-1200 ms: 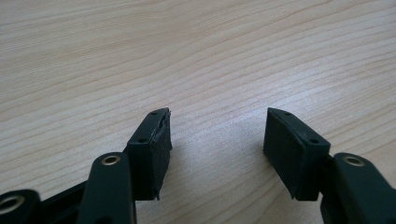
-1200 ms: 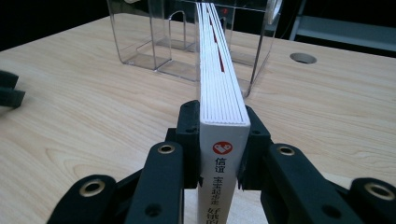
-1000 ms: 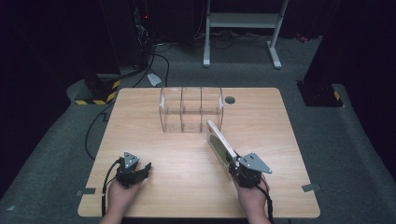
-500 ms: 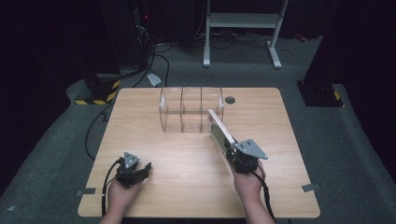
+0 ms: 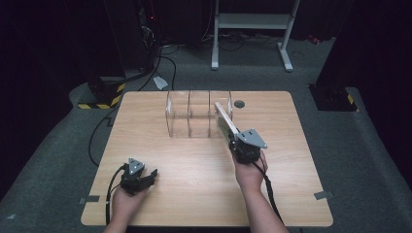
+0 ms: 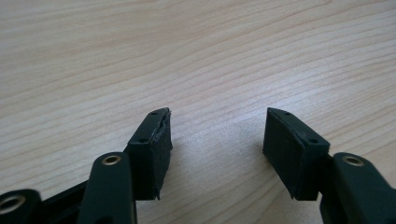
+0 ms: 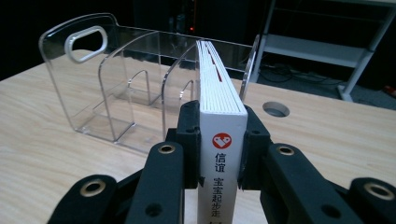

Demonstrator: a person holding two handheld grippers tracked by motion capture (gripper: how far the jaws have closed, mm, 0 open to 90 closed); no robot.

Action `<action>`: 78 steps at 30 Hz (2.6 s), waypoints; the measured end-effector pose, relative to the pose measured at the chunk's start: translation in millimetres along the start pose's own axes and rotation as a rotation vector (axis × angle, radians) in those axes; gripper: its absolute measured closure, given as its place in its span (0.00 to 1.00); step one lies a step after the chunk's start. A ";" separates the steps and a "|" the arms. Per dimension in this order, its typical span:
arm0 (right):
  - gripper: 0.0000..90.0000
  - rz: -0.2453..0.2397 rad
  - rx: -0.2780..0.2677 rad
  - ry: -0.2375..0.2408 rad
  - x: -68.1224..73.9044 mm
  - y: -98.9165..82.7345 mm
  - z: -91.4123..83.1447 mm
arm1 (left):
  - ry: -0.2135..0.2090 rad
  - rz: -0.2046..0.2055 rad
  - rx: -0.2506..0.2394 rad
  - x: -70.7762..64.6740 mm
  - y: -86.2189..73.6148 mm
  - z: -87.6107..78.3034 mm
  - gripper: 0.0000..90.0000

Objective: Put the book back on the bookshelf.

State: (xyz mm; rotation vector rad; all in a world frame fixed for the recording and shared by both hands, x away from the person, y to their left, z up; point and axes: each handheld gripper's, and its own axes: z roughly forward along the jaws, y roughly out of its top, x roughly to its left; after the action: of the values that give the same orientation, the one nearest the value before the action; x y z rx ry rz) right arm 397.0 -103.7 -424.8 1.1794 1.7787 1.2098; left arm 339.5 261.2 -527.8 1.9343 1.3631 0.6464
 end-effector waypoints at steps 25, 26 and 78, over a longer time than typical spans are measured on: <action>0.83 -0.004 -0.010 -0.076 4.1 16.8 56.2 | -0.014 0.001 0.002 0.4 0.0 0.4 0.43; 0.83 -0.011 -0.008 -0.075 4.5 16.5 57.8 | -0.014 0.002 0.002 0.4 0.0 0.4 0.43; 0.83 0.029 0.058 -0.102 10.6 -17.2 47.6 | -0.012 0.001 0.003 -0.4 0.0 0.2 0.43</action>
State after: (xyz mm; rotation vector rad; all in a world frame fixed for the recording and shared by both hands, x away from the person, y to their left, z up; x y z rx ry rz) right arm 429.9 -80.9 -457.6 1.2812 1.7365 1.1011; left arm 339.5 260.8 -528.0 1.9384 1.3560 0.6326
